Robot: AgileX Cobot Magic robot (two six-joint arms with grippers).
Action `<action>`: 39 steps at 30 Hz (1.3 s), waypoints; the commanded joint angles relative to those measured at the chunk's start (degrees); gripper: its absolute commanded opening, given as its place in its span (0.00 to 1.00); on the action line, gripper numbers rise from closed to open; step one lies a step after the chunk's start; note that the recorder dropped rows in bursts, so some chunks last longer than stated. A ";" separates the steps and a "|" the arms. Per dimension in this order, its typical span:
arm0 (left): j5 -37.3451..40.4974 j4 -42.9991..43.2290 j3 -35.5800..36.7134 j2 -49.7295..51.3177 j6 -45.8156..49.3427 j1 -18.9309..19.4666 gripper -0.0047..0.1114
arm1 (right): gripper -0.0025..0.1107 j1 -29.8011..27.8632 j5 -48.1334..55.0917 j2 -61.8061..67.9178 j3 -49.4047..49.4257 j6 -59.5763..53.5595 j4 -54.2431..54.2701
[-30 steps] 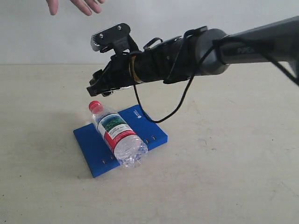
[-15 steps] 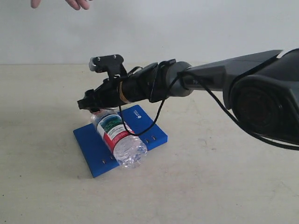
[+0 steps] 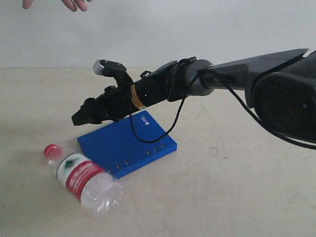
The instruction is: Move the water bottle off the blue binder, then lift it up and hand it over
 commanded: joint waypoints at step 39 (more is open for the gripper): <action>-0.47 0.30 0.21 -0.16 0.16 0.07 0.08 | 0.02 -71.23 -25.91 -71.33 14.09 -2.10 -0.49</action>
